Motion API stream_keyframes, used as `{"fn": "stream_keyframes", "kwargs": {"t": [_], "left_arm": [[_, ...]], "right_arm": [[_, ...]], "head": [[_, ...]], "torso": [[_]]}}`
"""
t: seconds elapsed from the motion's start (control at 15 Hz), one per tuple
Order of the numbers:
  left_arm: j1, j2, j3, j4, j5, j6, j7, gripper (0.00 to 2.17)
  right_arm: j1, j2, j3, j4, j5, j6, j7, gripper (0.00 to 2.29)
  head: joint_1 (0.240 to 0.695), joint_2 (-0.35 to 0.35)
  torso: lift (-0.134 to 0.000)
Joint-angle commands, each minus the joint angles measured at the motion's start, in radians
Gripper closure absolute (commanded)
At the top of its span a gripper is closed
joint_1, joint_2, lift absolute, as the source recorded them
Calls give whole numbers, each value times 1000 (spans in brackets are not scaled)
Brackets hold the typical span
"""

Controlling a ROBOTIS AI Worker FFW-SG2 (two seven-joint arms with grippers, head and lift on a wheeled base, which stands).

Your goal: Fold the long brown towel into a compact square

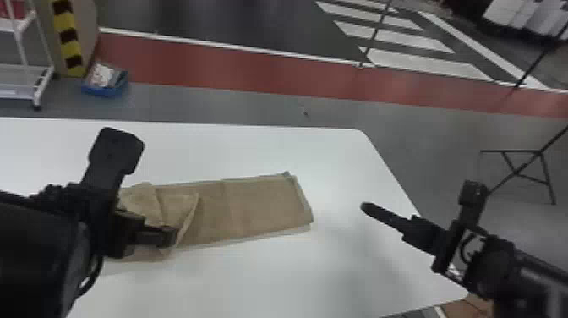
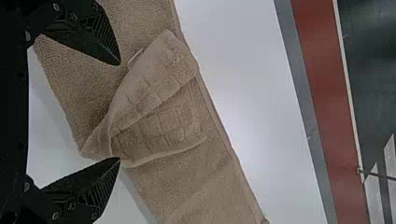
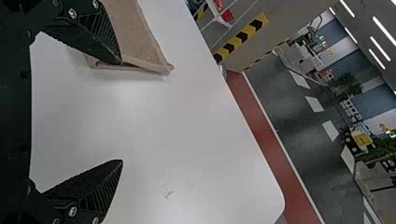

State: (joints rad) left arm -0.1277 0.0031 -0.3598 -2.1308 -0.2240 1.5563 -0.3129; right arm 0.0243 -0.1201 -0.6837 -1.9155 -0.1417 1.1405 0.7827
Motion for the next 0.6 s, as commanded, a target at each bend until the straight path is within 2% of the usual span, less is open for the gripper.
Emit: {"fn": "stream_keyframes", "kwargs": {"t": [0.0, 0.13, 0.27, 0.4, 0.53], "left_arm": [[23, -6, 27, -38, 0, 5, 0, 63], [54, -6, 61, -87, -1, 14, -2, 63], [57, -6, 88, -86, -17, 5, 3, 66], [51, -6, 119, -15, -18, -23, 29, 80], [43, -6, 136, 84, -23, -136, 60, 83]], "right_arm": [[-27, 28, 52, -20, -6, 28, -13, 147], [-58, 69, 116, -40, -4, 40, -17, 147], [-78, 121, 171, -56, 5, 52, -20, 151], [-67, 121, 207, -103, 7, 61, -20, 151], [-41, 121, 222, -157, 5, 74, -19, 151]], "head": [[695, -350], [695, -350], [695, -298], [695, -240], [695, -192]], "torso": [[-124], [-124], [-124], [-124], [-124]]}}
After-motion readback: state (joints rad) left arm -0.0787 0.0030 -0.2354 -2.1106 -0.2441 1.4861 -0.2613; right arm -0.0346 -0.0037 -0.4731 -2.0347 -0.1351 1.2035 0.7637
